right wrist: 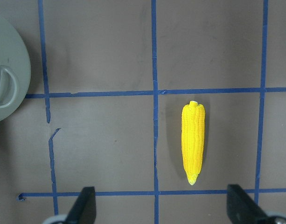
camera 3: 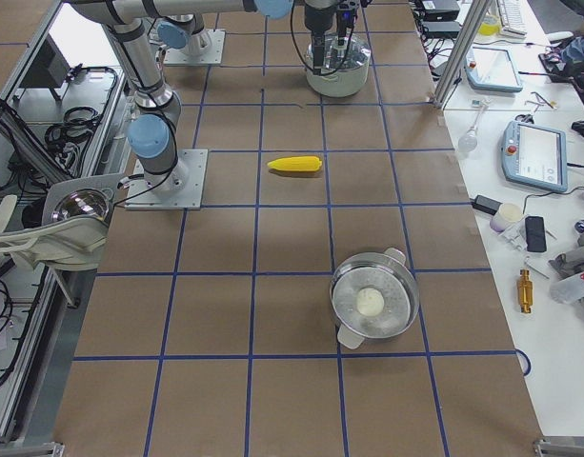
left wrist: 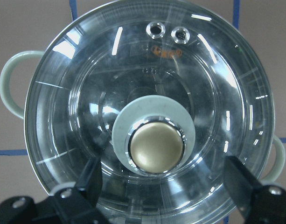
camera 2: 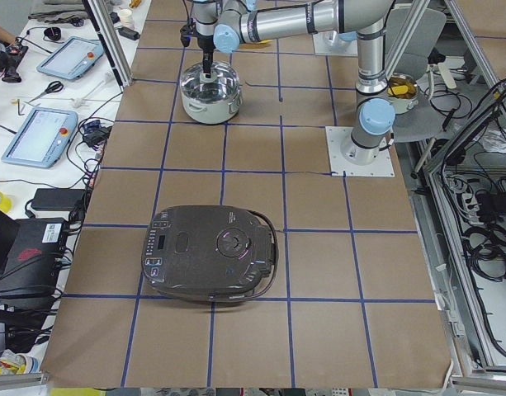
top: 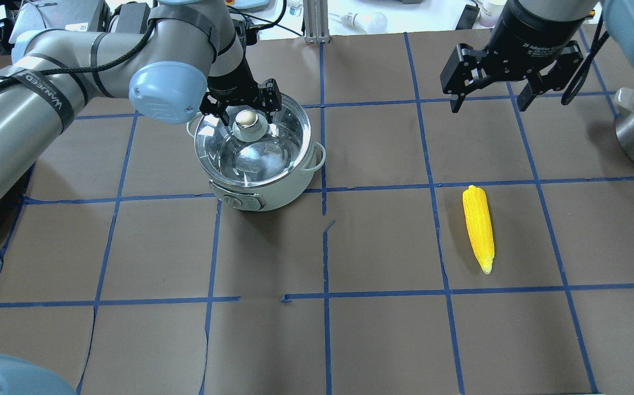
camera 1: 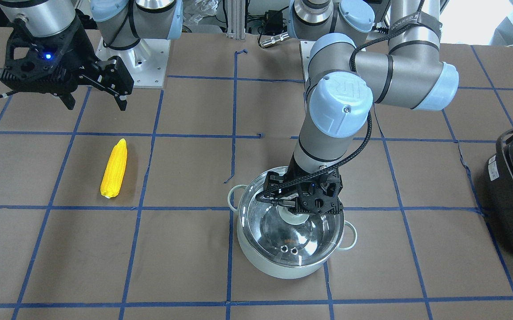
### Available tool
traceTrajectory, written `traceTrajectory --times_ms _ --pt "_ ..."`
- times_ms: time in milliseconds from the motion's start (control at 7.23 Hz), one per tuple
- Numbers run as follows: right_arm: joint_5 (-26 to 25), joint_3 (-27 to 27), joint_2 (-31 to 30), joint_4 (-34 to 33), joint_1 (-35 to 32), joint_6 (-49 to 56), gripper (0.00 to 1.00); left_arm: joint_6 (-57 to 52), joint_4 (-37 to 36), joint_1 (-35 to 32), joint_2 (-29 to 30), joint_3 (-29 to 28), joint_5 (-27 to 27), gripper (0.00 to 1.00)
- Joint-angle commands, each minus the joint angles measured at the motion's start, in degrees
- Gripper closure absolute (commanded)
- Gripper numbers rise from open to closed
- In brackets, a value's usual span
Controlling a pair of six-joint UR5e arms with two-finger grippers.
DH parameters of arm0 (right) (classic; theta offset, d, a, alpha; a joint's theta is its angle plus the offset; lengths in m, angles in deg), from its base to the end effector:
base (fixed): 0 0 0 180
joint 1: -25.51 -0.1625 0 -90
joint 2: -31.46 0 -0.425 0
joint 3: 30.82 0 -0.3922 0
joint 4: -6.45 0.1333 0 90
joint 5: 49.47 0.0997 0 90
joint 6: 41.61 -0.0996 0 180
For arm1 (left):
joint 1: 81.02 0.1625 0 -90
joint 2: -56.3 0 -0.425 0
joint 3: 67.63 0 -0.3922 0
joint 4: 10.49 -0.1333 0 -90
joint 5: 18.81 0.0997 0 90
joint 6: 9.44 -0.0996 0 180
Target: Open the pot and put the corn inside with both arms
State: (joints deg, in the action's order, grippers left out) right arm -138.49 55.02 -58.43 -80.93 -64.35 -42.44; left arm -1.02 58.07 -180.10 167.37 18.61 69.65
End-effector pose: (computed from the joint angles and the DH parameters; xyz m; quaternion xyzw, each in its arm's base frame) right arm 0.1338 -0.4945 0.5181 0.0084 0.9999 -0.0124 0.0086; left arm -0.2343 -0.6044 0.3503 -0.0062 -0.9992 0.0336 0.0188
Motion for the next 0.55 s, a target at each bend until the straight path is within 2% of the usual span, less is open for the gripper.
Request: traceTrajectory --times_ms 0,415 --pt "0.0 0.0 0.2 -0.2 0.0 -0.4 0.00 0.0 -1.4 -0.1 0.8 0.1 0.0 0.18" --pt "-0.8 0.2 0.9 -0.3 0.1 -0.7 0.00 0.5 -1.4 -0.1 0.8 0.2 0.1 0.45"
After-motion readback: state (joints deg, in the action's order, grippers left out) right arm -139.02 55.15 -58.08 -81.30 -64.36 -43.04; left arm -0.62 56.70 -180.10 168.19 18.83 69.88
